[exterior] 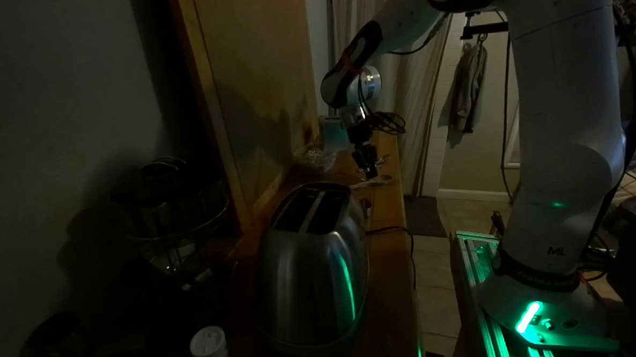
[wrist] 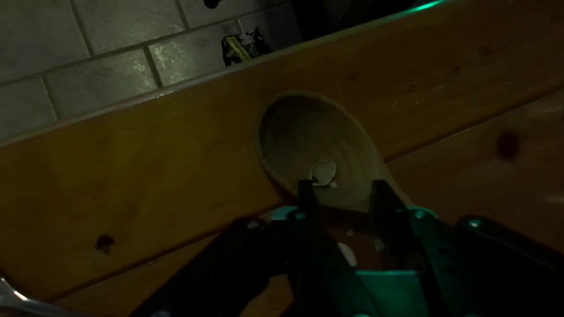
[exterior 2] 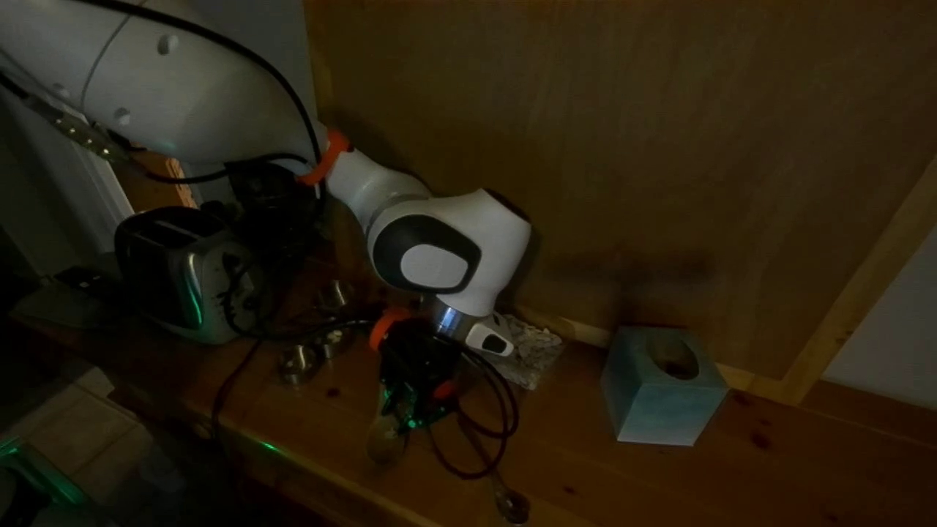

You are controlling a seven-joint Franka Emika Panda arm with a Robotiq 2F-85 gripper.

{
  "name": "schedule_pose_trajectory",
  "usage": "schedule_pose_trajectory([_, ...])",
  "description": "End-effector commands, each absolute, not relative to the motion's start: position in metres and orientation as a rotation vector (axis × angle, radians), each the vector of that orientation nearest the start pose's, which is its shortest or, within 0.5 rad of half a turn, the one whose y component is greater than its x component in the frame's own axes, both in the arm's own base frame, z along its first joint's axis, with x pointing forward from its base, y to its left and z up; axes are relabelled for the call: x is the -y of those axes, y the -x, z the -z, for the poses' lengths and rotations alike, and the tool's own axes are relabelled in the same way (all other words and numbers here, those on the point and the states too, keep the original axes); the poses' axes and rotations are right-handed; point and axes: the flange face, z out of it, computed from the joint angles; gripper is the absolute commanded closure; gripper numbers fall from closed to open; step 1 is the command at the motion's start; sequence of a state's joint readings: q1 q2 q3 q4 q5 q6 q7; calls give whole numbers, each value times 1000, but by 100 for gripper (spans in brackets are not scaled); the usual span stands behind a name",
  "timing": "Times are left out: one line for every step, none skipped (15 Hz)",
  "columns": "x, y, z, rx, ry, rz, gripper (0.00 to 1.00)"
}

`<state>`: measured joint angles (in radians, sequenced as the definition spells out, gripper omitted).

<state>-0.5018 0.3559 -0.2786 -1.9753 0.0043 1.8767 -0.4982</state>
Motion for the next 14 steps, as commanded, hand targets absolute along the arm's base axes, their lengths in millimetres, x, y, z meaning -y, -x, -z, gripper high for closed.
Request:
schedule_pose_trajectory([392,-399,-269,-447,2879,-578,84])
schedule_pose_trajectory([393,-399,-270,-447,2882,-572,85])
schedule_pose_trajectory([393,-399,-271,-446,2884,-565,91])
schedule_pose_trajectory([393,-400,-272,-445,2885,-561,99])
schedule_pose_trajectory([392,-400,-272,-443,2884,-558,98])
schedule_pose_trajectory([392,-401,-273,-451,2885,-549,74])
schedule_pose_trajectory([391,-402,-274,-458,2880,-539,68])
schedule_pose_trajectory([391,-403,-274,-464,2878,-523,68])
schedule_pose_trajectory([390,-407,-277,-472,2875,-490,62])
schedule_pose_trajectory([389,-413,-281,-480,2873,-445,56])
schedule_pose_trajectory([387,-419,-287,-484,2870,-395,50])
schedule_pose_trajectory([386,-429,-295,-486,2873,-316,42])
schedule_pose_trajectory([385,-441,-306,-485,2877,-232,36])
schedule_pose_trajectory([383,-451,-315,-482,2884,-162,28])
